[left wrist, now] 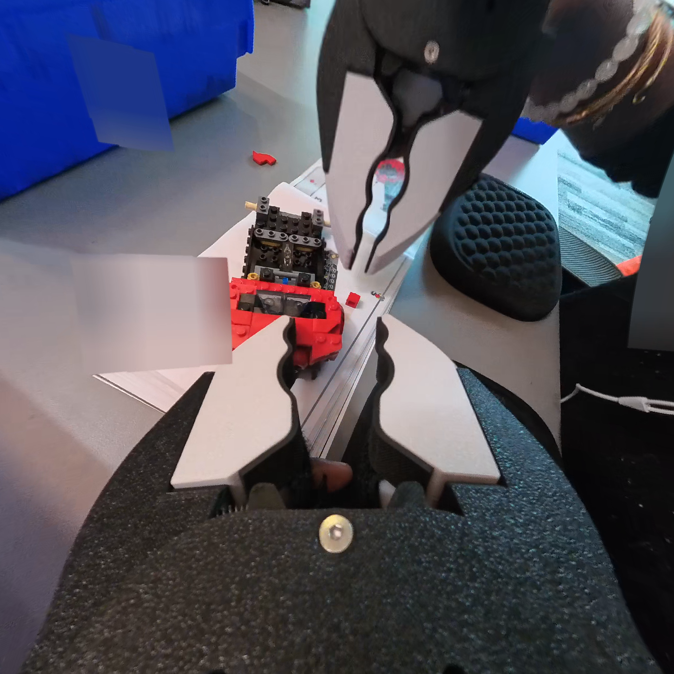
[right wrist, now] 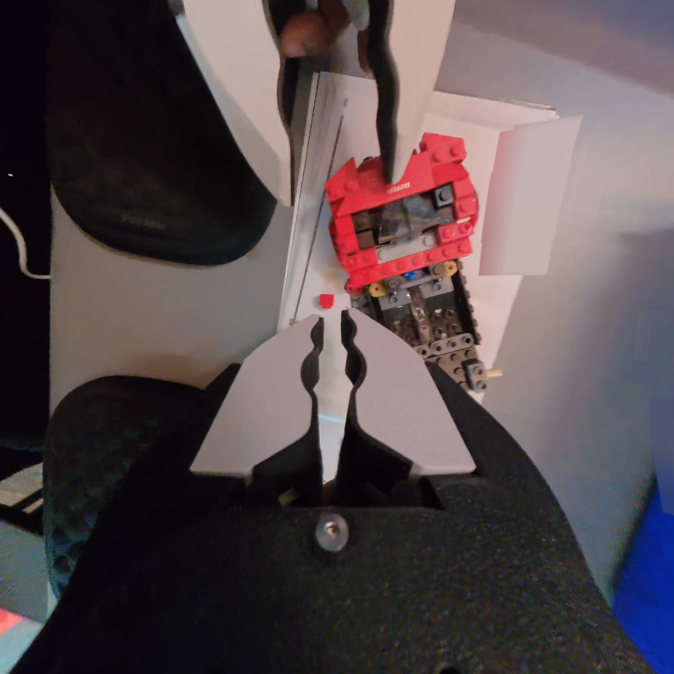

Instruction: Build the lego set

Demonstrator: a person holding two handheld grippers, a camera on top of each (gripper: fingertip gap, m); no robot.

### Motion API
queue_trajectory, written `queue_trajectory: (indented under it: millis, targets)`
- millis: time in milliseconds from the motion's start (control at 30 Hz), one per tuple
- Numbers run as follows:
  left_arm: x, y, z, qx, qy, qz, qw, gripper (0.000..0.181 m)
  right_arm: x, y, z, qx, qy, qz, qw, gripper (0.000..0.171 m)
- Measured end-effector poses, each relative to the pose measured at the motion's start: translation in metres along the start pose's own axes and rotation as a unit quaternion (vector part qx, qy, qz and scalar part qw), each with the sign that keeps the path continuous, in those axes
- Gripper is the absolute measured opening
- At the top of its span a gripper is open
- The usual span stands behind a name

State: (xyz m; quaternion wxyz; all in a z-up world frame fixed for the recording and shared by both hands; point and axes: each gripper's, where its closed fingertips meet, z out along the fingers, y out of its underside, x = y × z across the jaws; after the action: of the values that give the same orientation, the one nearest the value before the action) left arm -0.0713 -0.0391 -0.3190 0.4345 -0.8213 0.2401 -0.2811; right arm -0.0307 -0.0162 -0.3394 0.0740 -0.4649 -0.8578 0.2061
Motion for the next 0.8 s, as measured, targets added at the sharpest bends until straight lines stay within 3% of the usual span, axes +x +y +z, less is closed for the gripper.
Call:
queue_trajectory:
  millis: [200, 400, 533, 667, 800]
  targets:
    - [0.001, -0.003, -0.002, 0.011, 0.002, 0.002, 1.0, 0.041, -0.003, 0.003, 0.018, 0.051, 0.016, 0.044, 0.998, 0.014]
    - [0.0, -0.011, -0.008, 0.043, -0.009, 0.013, 0.999, 0.042, -0.006, -0.008, 0.019, 0.111, 0.028, 0.027, 0.993, 0.008]
    - [-0.009, -0.045, -0.033, 0.163, -0.056, -0.032, 0.984, 0.024, 0.01, -0.037, -0.029, 0.182, 0.153, -0.062, 0.969, 0.008]
    - [0.014, -0.085, -0.048, 0.259, 0.035, -0.133, 0.956, 0.019, 0.006, -0.081, -0.089, 0.223, 0.286, -0.18, 0.914, 0.008]
    - [0.032, -0.102, -0.047, 0.292, 0.094, -0.145, 0.941, 0.022, -0.002, -0.095, -0.112, 0.202, 0.346, -0.236, 0.886, 0.008]
